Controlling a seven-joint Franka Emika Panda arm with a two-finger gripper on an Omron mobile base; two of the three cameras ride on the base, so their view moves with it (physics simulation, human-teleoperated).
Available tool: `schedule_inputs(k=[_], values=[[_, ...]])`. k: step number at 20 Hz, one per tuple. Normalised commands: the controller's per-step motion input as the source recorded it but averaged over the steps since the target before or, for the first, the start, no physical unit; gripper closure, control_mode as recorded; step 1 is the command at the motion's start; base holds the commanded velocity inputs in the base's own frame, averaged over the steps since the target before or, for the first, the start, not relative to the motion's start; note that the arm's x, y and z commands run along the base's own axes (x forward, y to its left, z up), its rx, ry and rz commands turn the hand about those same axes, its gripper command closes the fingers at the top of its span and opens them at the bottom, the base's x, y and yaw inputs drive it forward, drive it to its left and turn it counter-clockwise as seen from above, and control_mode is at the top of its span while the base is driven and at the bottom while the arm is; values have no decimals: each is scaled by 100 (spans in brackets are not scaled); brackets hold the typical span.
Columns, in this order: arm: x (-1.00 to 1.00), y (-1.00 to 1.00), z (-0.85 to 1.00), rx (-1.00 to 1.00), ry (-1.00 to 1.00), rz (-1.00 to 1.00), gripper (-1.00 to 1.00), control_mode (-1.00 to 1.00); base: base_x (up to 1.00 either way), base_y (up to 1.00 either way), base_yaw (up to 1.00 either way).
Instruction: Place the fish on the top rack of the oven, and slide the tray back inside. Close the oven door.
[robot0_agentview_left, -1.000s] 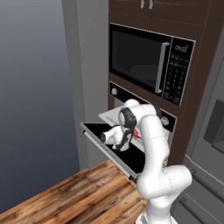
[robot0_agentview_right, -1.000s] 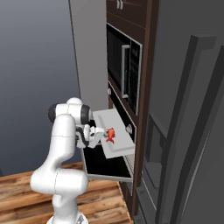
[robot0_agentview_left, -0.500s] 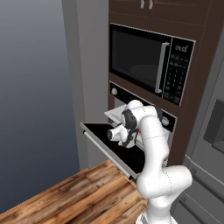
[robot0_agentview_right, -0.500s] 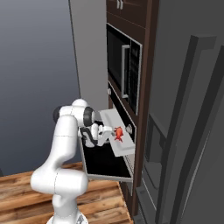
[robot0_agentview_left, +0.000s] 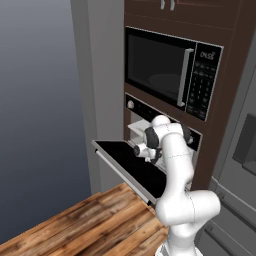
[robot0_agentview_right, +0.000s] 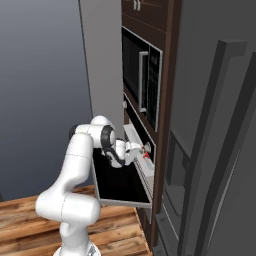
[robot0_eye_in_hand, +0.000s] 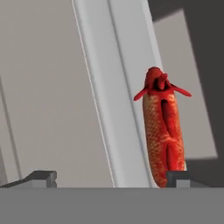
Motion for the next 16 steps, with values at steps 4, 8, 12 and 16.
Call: schedule_inputs(k=[4,8,12,16], values=[[-8,-1,21,0,-2,0,-100,-100,0,0,0],[-22,12,69,0,-5,0,-100,-100,0,0,0],[-49,23,67,0,-3,0,-100,-100,0,0,0],[-69,50,34,0,0,4,-100,-100,0,0,0]])
